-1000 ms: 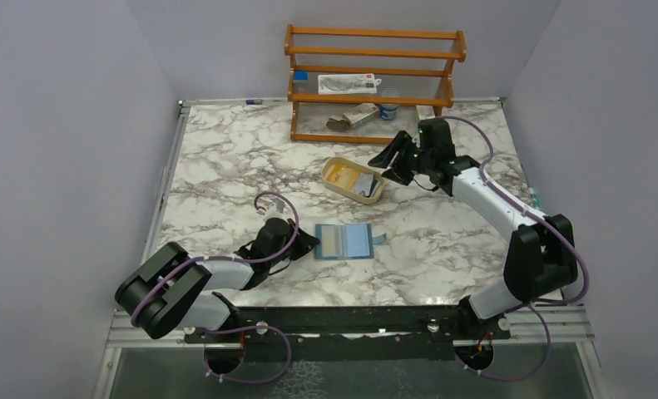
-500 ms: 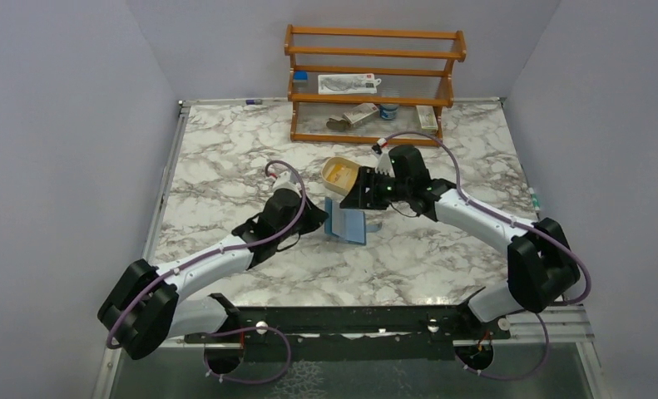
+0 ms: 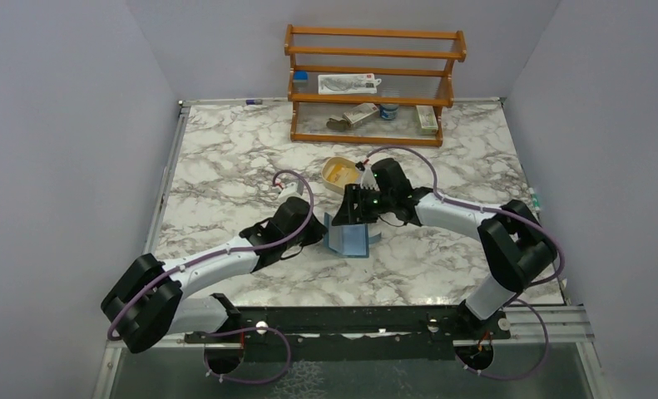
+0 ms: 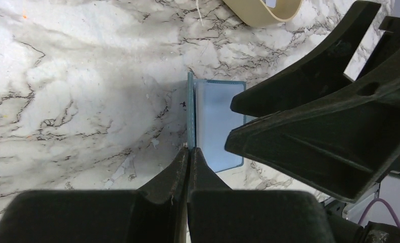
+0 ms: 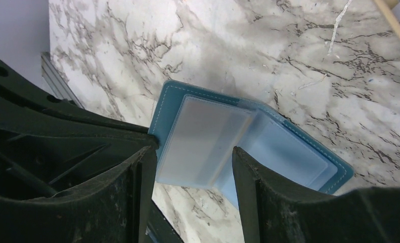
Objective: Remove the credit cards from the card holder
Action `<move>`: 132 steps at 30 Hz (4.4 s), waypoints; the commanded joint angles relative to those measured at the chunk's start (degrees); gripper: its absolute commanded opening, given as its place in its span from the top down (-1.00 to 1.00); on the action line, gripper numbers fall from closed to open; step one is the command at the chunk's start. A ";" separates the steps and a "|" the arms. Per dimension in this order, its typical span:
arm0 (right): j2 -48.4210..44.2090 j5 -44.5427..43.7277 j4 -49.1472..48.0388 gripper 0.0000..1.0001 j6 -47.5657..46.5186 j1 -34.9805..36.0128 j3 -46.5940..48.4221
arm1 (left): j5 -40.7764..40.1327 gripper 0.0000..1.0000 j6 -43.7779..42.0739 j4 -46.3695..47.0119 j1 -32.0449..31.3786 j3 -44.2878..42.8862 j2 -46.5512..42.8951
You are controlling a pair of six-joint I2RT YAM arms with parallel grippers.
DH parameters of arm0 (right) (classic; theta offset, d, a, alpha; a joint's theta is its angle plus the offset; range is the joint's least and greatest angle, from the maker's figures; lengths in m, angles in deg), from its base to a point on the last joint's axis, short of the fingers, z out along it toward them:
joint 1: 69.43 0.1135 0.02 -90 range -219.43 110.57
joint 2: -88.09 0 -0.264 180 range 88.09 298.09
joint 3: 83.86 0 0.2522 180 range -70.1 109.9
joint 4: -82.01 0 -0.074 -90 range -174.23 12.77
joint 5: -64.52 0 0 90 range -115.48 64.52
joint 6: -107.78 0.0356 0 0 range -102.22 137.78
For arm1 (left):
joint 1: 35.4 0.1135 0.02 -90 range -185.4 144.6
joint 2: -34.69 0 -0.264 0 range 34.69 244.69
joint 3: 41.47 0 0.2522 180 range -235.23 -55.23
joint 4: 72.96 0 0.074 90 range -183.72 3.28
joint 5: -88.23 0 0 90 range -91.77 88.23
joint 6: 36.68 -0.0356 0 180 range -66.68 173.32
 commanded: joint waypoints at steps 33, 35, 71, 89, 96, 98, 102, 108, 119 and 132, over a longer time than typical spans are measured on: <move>7.43 -27.14 16.90 -0.29 -15.16 9.15 5.51 | -1.97 1.00 1.46 2.93 -1.09 1.70 2.01; 7.43 -27.02 16.85 -0.29 -15.03 9.13 4.49 | -1.91 1.00 1.49 2.94 -1.13 1.88 1.90; -6.70 -27.22 17.65 -0.51 -11.33 8.35 -1.86 | -2.01 1.00 3.31 5.49 -1.13 7.29 0.78; 12.58 -32.54 21.64 -0.51 -8.03 16.07 19.01 | -1.82 1.00 3.54 6.14 -1.13 7.36 1.17; 14.17 -35.33 22.20 -0.50 -7.49 17.24 18.47 | -1.64 1.00 3.38 6.21 -1.13 7.38 1.32; 14.86 -35.97 22.16 -0.51 -7.57 17.39 18.42 | -1.64 1.00 3.38 6.23 -1.13 7.42 1.10; 16.10 -38.01 22.97 -0.51 -7.96 18.12 18.96 | -1.72 1.00 3.46 5.89 -1.13 7.62 0.57; 16.13 -42.30 24.72 -0.51 -8.46 18.55 18.00 | -2.07 1.00 3.65 5.14 -1.06 8.31 -0.71; 10.94 -47.11 26.98 -0.54 -8.96 18.55 12.31 | -2.16 1.00 3.77 5.05 -1.12 8.54 -0.79; 4.41 -50.59 25.73 -0.59 -9.34 18.55 10.67 | -2.05 1.00 3.90 5.07 -1.11 9.05 -1.18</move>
